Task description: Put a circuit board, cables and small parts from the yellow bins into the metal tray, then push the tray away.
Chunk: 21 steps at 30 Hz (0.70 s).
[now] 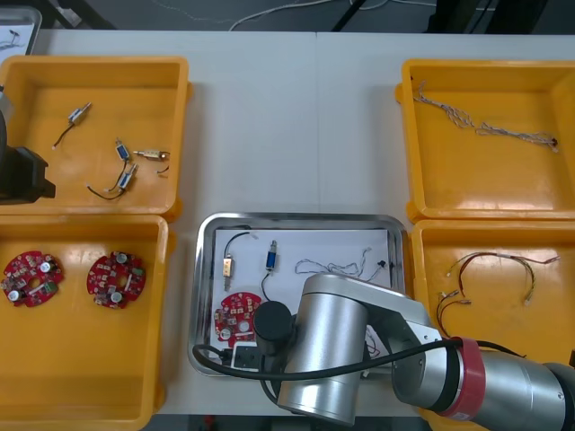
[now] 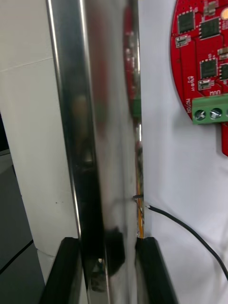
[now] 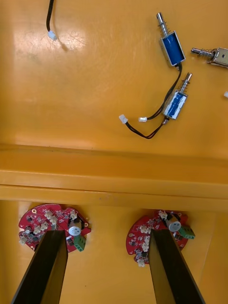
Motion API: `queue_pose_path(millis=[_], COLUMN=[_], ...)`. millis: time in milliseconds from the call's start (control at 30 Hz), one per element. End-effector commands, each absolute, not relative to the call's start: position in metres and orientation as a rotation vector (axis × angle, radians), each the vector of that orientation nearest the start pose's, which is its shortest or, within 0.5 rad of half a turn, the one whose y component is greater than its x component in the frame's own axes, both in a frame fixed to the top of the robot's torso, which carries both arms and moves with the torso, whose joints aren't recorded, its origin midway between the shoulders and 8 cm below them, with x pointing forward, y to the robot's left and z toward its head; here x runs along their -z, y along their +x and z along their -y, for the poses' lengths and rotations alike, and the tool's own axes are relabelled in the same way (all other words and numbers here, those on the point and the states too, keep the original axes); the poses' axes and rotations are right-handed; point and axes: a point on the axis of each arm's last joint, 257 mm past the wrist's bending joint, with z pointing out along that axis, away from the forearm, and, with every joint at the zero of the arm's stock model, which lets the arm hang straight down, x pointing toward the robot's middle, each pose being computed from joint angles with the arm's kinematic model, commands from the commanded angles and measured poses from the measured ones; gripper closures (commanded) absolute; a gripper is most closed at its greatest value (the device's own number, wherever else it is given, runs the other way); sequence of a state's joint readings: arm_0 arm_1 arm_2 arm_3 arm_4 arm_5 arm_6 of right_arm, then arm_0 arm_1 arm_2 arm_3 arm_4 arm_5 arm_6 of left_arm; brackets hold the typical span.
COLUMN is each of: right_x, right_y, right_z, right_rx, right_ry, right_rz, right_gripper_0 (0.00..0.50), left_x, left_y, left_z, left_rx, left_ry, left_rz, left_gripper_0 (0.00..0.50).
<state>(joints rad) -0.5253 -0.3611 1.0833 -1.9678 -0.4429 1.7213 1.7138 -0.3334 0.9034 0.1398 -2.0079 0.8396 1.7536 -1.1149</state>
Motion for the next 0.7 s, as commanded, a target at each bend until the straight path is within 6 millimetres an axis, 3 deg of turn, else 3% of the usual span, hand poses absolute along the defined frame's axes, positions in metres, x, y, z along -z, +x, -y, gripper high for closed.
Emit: queue_pose_path(millis=[33,700], right_x=[0.361,0.323], right_y=[0.261,0.313], right_z=[0.003,0.003], right_rx=[0.131,0.291], right_ry=[-2.052,-2.074], right_rz=[-2.103,-1.960], right_gripper_0=[0.500,0.500], left_x=[0.120,0.120], left_y=[0.438,0.438], left_z=[-0.394,-0.394], left_rx=[-0.127,-0.127], left_ry=[-0.029,-0.029], left_rz=[-2.554,-2.554], left_gripper_0=[0.000,0.000])
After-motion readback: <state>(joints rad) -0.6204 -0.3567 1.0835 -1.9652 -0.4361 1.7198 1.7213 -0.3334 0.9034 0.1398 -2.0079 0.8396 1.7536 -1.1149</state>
